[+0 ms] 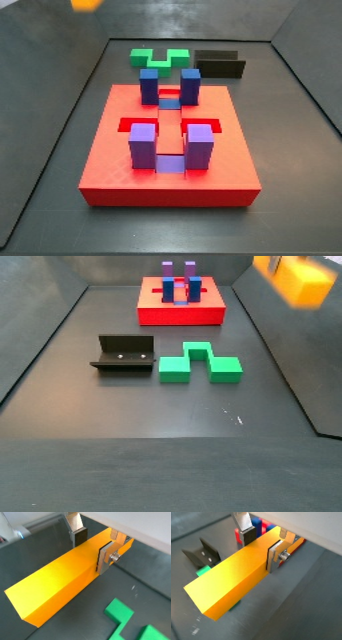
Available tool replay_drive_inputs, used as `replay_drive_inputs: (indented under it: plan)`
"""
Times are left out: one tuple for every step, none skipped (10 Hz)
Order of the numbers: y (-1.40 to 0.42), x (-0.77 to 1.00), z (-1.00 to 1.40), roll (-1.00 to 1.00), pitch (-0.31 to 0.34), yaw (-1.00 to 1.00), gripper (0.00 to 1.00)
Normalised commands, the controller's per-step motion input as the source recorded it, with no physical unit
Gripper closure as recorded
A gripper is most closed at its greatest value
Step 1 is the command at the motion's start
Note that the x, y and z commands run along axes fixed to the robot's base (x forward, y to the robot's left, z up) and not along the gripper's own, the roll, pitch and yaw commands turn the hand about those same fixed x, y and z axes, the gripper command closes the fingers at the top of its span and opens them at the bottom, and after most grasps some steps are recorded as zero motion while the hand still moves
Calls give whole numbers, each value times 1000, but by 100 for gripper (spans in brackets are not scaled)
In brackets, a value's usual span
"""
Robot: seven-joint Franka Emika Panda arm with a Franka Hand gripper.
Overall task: Pick up the yellow object. Move up. Move to above the board. Insert the yellow object.
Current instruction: Move to above the board.
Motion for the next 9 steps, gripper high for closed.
replay_drive_inputs:
  plan:
    - [1, -3, 1400, 10, 100, 3, 100]
    - [-6, -15, 966, 11, 78, 1, 100]
    - [0, 16, 409, 8, 40, 5, 100]
    - [8, 50, 183, 4, 53, 0, 100]
    - [-1400, 868, 231, 75, 228, -85, 100]
    - [-1400, 866, 207, 97, 250, -60, 100]
    - [-1400, 917, 196, 110, 288, -14, 100]
    - [-1400, 952, 207, -9, 277, -19, 100]
    - [-1400, 948, 228, -8, 242, -11, 100]
